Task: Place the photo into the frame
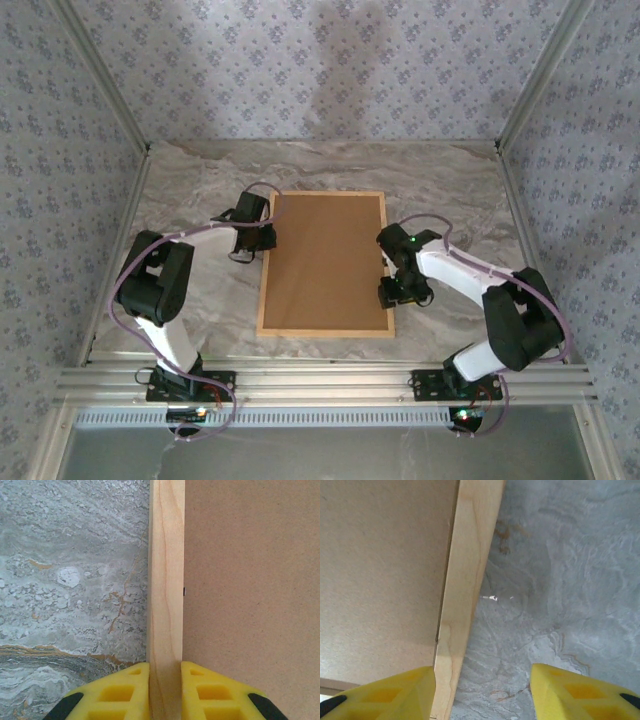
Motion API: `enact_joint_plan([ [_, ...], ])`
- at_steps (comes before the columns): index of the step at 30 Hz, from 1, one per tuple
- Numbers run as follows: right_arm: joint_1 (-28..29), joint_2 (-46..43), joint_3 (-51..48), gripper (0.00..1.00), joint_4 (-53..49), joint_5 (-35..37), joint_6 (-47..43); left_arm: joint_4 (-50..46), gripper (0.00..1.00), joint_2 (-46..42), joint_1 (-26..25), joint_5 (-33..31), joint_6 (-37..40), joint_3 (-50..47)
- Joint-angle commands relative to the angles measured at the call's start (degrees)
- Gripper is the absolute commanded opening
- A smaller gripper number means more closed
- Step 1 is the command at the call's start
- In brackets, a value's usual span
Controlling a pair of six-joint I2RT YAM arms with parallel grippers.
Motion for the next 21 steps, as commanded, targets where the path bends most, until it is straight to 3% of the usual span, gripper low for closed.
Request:
enact_joint_plan([
  [1, 0.36, 0.57, -0.97, 0.53, 0.36, -0.61, 1.50, -1.92, 0.19, 1.55, -0.81, 2.83, 0.29, -1.47],
  [21, 0.63, 6.87, 0.29, 0.51, 6.13, -0.79, 0.55, -1.56, 0.19, 1.74, -0.89, 3.03, 0.20, -1.42],
])
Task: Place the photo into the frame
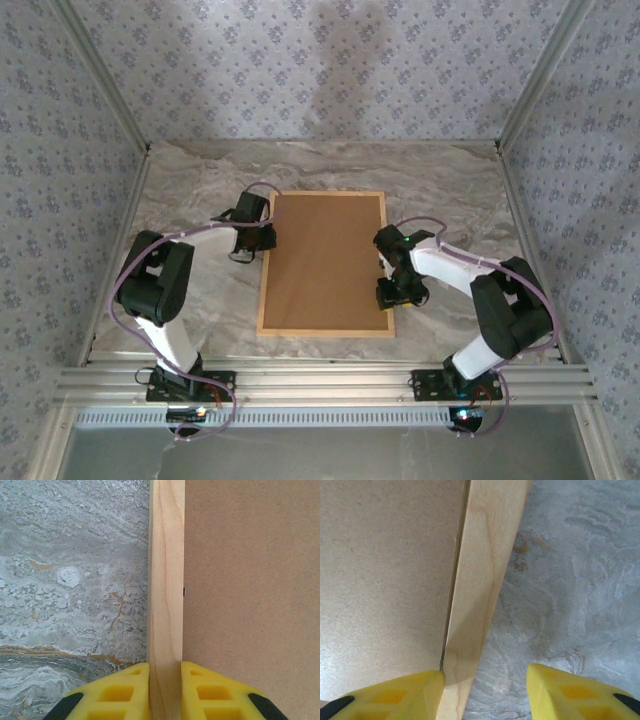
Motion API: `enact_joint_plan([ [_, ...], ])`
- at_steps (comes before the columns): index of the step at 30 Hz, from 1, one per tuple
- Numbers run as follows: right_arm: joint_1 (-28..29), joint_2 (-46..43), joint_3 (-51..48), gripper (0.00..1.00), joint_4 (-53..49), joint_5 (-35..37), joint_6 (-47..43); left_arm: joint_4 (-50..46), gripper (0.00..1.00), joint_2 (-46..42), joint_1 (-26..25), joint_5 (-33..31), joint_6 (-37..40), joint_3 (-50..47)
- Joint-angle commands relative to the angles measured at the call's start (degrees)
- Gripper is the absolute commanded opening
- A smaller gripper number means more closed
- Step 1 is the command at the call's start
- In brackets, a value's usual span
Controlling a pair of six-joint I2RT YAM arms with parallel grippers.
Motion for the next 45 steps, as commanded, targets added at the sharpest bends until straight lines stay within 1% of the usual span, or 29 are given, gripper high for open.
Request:
enact_joint_plan([
  [1, 0.69, 2.69, -0.09, 0.51, 4.00, 0.64, 0.40, -1.59, 0.19, 1.74, -0.90, 3.00, 0.21, -1.41],
  [14, 3.41, 6.07, 0.77, 0.53, 8.20, 1.04, -0.10, -1.79, 0.20, 1.82, -0.97, 3.01, 0.29, -1.40],
  [17, 3.61, 4.35, 1.78, 0.54, 5.07, 1.19, -1.01, -2.09, 0.20, 1.57, -0.99, 2.84, 0.38, -1.49],
  [21, 2.26, -0.56, 1.64, 0.55, 1.75, 0.73, -1.32, -2.11, 0.19, 1.21, -0.98, 2.65, 0.38, -1.88],
  [27, 0.83, -3.14, 0.30, 0.55, 0.59, -0.60, -1.33, -1.88, 0.19, 1.21, -0.98, 2.66, 0.38, -2.15],
  [35, -0.63, -1.41, -0.25, 0.48, 0.01, 1.53, -0.55, -1.97, 0.19, 0.77, -0.97, 2.53, 0.38, -2.52],
  [41, -0.86, -0.61, -0.34, 0.43, 0.04, 1.57, -0.40, -1.75, 0.19, 0.95, -0.99, 2.65, 0.29, -2.47],
  [45, -0.86, -0.12, -0.82, 0.42, 0.37, 1.41, -0.27, -1.75, 0.19, 0.93, -0.95, 2.70, 0.30, -2.47],
])
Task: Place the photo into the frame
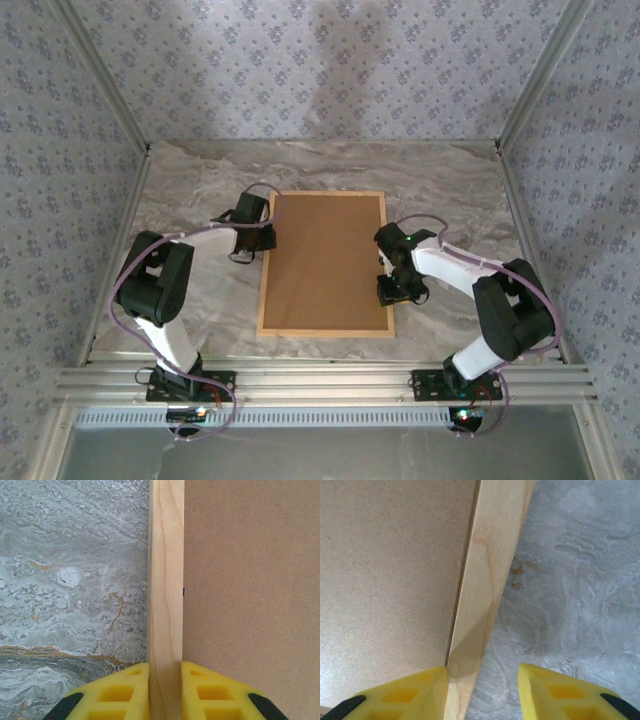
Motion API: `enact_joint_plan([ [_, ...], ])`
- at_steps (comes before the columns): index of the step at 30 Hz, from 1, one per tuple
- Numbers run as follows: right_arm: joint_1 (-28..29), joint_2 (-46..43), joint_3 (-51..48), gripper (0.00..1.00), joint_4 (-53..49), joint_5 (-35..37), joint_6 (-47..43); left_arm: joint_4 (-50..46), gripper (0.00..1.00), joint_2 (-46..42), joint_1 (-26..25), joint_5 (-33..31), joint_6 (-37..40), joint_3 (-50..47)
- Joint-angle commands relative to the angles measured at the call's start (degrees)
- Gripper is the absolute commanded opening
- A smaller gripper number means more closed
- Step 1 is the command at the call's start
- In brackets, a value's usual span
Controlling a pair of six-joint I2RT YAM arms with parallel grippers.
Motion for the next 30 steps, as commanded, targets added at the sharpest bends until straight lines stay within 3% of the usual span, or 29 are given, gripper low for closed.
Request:
enact_joint_plan([
  [1, -0.38, 0.88, -1.11, 0.42, -0.82, 0.95, 0.30, -2.75, 0.19, 1.08, -0.95, 2.68, 0.29, -1.89],
  [19, 3.59, 4.18, -5.58, 0.44, 6.53, -0.09, 4.23, -2.49, 0.19, 1.17, -0.95, 2.76, 0.25, -2.02],
  [30, 4.05, 1.22, -4.69, 0.47, 8.09, -2.40, 3.49, -2.66, 0.20, 1.08, -0.95, 2.60, 0.12, -2.18],
])
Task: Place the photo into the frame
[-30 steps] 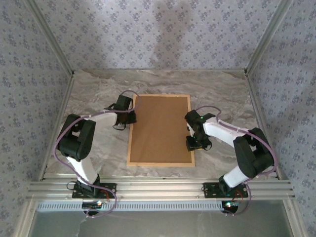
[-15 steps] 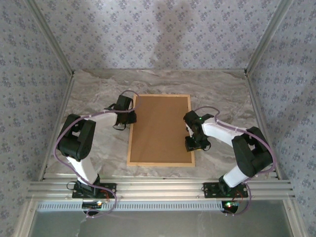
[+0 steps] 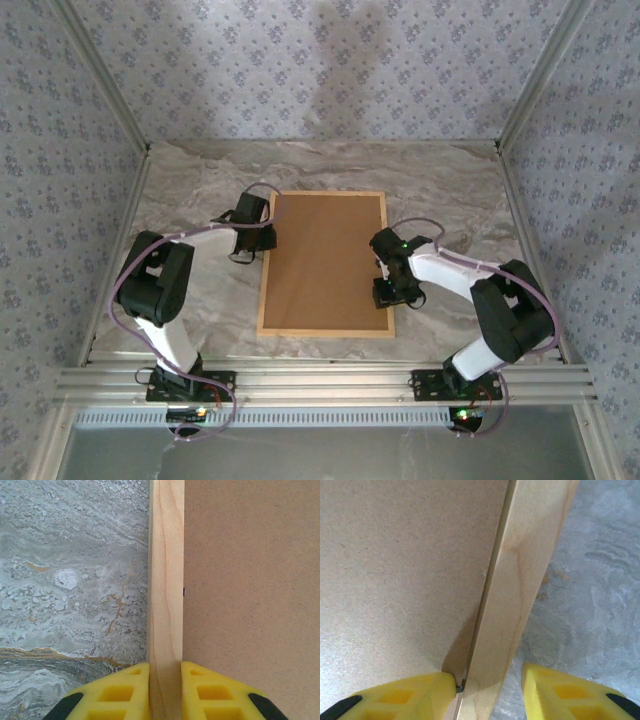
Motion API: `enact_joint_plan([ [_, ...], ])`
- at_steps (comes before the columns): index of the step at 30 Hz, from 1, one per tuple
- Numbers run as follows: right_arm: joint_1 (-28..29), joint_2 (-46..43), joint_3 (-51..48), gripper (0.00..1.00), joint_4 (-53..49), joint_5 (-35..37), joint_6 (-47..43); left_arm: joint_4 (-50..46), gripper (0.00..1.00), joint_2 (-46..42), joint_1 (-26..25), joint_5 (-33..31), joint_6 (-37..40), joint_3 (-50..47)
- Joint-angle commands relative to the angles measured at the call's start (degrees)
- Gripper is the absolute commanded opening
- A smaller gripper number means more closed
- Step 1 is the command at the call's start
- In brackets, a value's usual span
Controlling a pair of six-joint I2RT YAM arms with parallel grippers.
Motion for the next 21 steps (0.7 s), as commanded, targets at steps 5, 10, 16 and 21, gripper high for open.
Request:
enact_joint_plan([
  [5, -0.22, -3.00, 0.70, 0.47, -1.62, -0.84, -0.18, -3.43, 0.20, 0.90, -0.90, 2.61, 0.20, -1.91],
  [10, -1.77, -5.59, 1.95, 0.47, -5.17, 1.07, -0.27, -3.43, 0.19, 0.90, -0.90, 2.54, 0.20, -1.71],
  [16, -2.81, -5.63, 1.19, 0.46, -5.70, 1.65, -0.13, -3.35, 0.19, 0.99, -0.88, 2.65, 0.29, -1.67],
  [21, -2.82, -4.76, 1.20, 0.46, -3.66, -0.56, -0.04, -3.51, 0.20, 0.99, -0.90, 2.67, 0.29, -1.56],
])
